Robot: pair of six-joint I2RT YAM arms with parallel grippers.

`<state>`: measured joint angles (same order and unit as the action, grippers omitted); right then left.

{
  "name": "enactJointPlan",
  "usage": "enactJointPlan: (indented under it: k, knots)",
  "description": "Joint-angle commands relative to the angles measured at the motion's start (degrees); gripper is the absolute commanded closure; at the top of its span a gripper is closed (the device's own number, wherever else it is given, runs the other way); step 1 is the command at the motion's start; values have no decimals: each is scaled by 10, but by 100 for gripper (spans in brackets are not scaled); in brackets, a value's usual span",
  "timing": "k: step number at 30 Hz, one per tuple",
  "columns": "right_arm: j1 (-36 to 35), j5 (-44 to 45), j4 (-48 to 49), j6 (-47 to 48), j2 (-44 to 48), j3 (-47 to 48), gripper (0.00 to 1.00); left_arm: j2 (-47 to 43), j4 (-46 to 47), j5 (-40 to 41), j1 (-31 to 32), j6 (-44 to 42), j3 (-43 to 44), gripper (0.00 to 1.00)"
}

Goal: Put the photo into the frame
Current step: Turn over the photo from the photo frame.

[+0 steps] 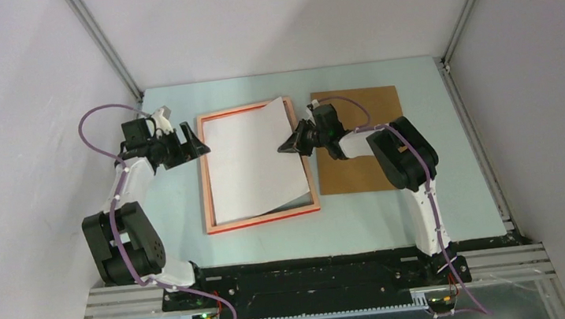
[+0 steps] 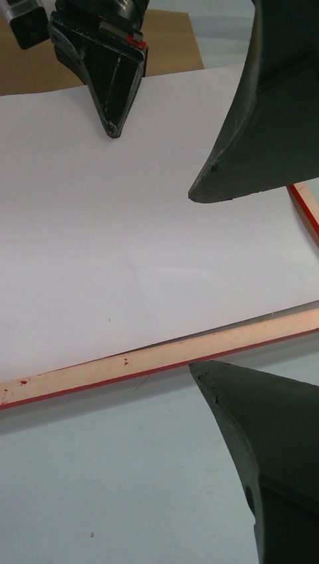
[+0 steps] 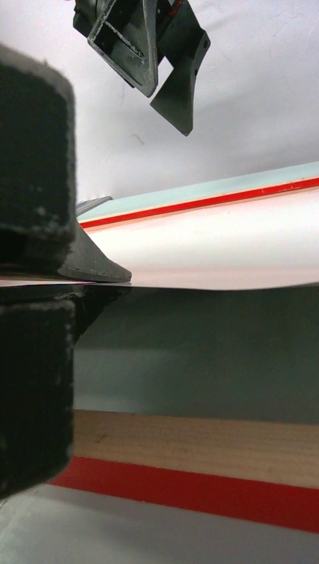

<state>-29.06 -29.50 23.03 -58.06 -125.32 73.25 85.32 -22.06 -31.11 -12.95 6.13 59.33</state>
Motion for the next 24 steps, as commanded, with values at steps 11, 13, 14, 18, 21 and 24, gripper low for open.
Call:
enactJointPlan:
  k: [11, 13, 14, 18, 21, 24]
  knots:
    - [-10, 28, 0, 24, -7, 20, 100, -6, 24, 0, -5, 10, 5, 7]
    - [-11, 31, 1, 24, -6, 17, 100, -5, 24, -1, -5, 11, 6, 7]
    - [-12, 33, 1, 24, -4, 15, 100, -5, 24, -1, -5, 12, 6, 7]
    - [-13, 42, 3, 29, 3, 4, 100, -7, 25, -2, -5, 15, 5, 7]
    - [-16, 48, 6, 29, 7, -9, 100, -8, 26, -2, -5, 15, 4, 7]
    - [-18, 49, 6, 31, 9, -14, 92, -11, 26, -2, -5, 15, 4, 7]
